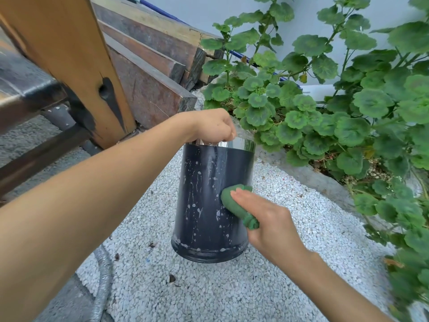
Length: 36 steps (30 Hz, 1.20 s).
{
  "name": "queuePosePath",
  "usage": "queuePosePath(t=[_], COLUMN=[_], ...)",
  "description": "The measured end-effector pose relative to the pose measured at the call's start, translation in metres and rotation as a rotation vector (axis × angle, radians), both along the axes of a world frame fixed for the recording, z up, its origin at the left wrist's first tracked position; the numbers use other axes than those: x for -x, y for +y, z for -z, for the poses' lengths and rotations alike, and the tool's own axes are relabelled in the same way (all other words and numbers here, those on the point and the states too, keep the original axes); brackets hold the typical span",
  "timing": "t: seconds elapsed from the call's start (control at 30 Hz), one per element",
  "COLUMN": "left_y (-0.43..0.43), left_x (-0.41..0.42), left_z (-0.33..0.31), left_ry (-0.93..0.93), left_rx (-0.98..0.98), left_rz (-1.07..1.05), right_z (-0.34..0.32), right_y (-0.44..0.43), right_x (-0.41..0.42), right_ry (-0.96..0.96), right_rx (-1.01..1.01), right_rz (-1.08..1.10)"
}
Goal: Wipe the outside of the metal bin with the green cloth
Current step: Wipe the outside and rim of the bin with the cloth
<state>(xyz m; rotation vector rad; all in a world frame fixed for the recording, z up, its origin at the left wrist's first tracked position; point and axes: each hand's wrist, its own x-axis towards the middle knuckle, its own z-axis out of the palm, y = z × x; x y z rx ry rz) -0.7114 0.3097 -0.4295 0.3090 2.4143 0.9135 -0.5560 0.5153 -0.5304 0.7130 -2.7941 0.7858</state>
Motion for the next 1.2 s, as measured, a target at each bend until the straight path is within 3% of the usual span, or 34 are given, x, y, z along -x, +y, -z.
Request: queuePosePath(t=[0.27, 0.67, 1.0, 1.2], left_y=[0.001, 0.002, 0.004, -0.001], left_x=[0.007, 0.005, 0.005, -0.001], left_z=[0.002, 0.000, 0.004, 0.000], left_ry=[0.001, -0.021, -0.086, -0.074], left_rx=[-0.016, 0.002, -0.022, -0.017], left_rz=[0.029, 0.025, -0.047, -0.027], right_z=[0.043, 0.039, -0.025, -0.021], right_y=[0.022, 0.034, 0.018, 0.022], right_x=[-0.062, -0.069, 0.036, 0.089], right_ry=[-0.239, -0.355, -0.081, -0.193], right_rx=[0.007, 0.153, 0.387, 0.604], right_rz=[-0.150, -0.113, 0.045, 0.137])
